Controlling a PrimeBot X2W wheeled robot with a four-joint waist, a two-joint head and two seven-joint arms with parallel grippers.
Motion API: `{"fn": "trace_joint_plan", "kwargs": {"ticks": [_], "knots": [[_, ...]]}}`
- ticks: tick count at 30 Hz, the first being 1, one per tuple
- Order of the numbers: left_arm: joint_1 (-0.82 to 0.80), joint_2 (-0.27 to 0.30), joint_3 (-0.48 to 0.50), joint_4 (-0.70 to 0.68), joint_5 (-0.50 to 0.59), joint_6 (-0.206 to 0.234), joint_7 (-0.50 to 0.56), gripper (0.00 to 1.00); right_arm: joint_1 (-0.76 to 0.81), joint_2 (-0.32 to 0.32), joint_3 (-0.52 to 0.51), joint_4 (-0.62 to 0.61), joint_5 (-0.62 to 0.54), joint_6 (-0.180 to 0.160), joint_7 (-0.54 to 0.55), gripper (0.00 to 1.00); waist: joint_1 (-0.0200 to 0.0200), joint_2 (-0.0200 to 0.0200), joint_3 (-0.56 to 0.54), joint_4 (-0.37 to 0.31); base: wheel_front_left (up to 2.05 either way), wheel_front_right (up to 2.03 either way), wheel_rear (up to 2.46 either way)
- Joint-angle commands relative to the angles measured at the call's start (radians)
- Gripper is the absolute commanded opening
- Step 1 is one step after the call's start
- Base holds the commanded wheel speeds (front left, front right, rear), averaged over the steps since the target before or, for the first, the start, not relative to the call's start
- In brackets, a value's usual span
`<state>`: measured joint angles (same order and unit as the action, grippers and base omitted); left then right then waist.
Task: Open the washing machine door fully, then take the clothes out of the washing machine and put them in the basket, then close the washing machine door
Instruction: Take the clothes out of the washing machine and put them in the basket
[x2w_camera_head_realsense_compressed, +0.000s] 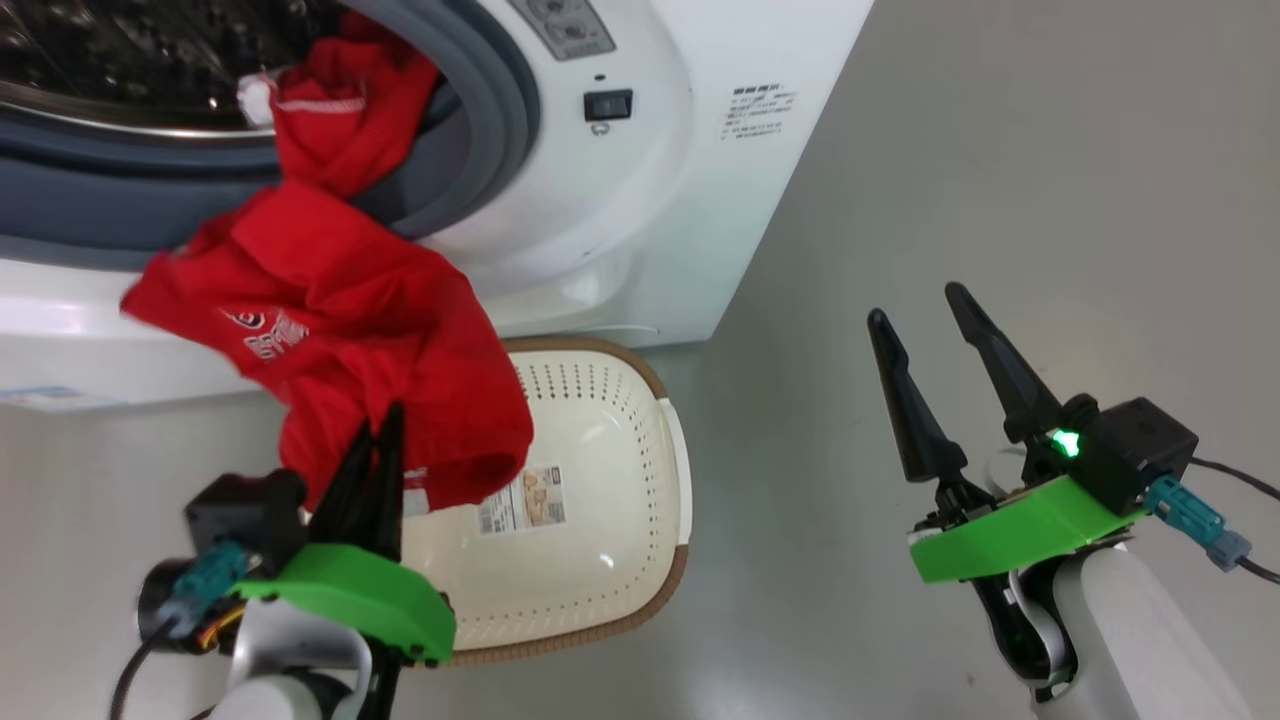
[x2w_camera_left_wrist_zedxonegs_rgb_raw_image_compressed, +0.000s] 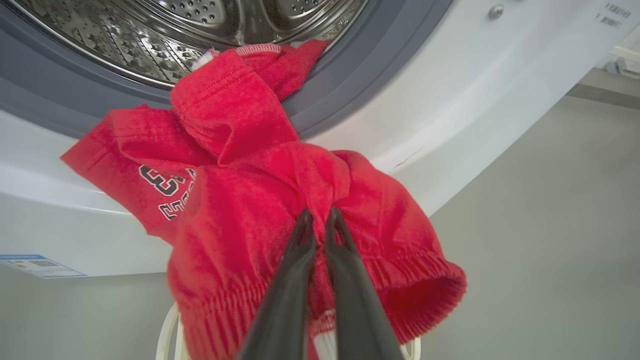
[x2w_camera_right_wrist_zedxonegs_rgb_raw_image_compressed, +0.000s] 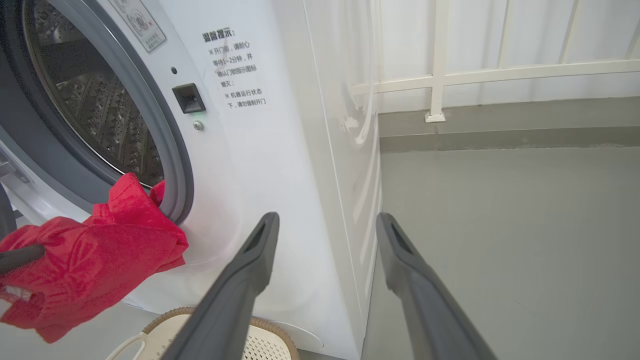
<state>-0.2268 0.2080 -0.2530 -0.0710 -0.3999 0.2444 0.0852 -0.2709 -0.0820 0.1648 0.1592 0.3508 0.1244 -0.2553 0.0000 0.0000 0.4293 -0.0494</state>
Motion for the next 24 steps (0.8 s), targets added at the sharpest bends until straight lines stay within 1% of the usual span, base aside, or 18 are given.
{"fn": "trace_joint_plan", "kwargs": {"ticks": [1, 6, 15, 20, 24], "knots": [[-0.047, 0.005, 0.026, 0.043, -0.016, -0.015, 0.0, 0.0, -0.022, 0.007, 0.023, -0.028, 0.004, 0.006, -0.006, 1.0, 0.0, 0.0, 0.034, -0.004, 0.0, 0.0, 0.0], [-0.11, -0.012, 0.013, 0.21, -0.038, -0.05, -0.01, 0.0, -0.039, 0.007, 0.03, -0.025, 0.006, 0.006, -0.006, 1.0, 0.0, 0.0, 0.058, -0.009, 0.0, 0.0, 0.0], [-0.243, -0.038, 0.021, 0.575, -0.081, -0.124, -0.084, 0.0, -0.06, 0.008, 0.042, -0.026, 0.008, 0.006, -0.006, 1.0, 0.0, 0.0, 0.086, -0.028, 0.0, 0.0, 0.0], [-0.325, -0.058, 0.013, 0.779, -0.107, -0.179, -0.081, 0.0, -0.061, 0.006, 0.049, -0.02, 0.009, 0.006, -0.006, 1.0, 0.0, 0.0, 0.101, -0.035, 0.0, 0.0, 0.0], [-0.389, -0.069, 0.011, 0.94, -0.122, -0.2, -0.065, 0.0, -0.068, 0.005, 0.059, -0.02, 0.01, 0.006, -0.006, 1.0, 0.0, 0.0, 0.115, -0.046, 0.0, 0.0, 0.0]]}}
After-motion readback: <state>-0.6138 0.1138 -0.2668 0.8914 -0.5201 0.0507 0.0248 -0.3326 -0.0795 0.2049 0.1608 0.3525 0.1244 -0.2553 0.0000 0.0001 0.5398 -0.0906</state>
